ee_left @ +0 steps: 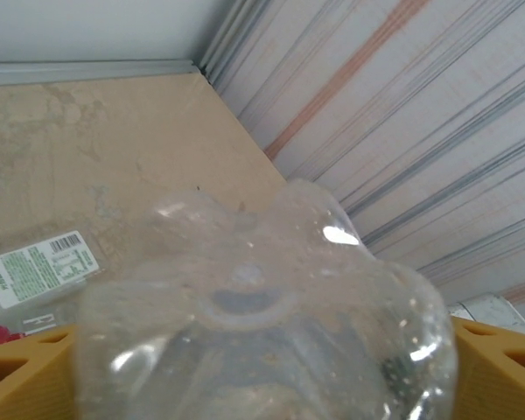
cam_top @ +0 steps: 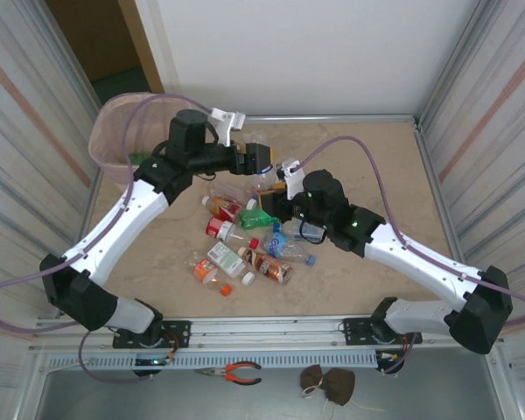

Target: Put the plastic bottles in the bin

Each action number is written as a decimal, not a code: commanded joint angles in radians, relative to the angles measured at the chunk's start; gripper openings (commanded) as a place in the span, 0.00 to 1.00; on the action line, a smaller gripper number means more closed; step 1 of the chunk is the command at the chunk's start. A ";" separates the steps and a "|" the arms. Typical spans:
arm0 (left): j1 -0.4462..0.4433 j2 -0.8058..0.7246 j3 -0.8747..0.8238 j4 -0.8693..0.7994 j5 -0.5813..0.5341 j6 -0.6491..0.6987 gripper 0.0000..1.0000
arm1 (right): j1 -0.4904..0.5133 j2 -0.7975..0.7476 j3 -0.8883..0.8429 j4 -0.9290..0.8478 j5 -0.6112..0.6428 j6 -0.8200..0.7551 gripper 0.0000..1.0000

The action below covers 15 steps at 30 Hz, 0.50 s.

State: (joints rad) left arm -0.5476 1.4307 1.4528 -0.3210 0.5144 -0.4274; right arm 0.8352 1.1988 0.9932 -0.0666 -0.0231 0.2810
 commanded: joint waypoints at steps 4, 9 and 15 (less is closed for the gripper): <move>-0.039 -0.005 -0.027 0.031 -0.014 -0.024 0.87 | -0.006 0.008 0.047 0.016 0.040 -0.011 0.10; -0.052 -0.020 -0.049 0.036 -0.032 -0.031 0.84 | -0.008 0.005 0.042 0.017 0.061 -0.013 0.10; -0.055 -0.041 -0.077 0.049 -0.056 -0.039 0.77 | -0.008 -0.007 0.035 0.033 0.071 -0.011 0.11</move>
State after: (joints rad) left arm -0.5850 1.4178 1.4044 -0.2710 0.4683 -0.4694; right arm 0.8352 1.2045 0.9981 -0.0887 0.0235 0.2802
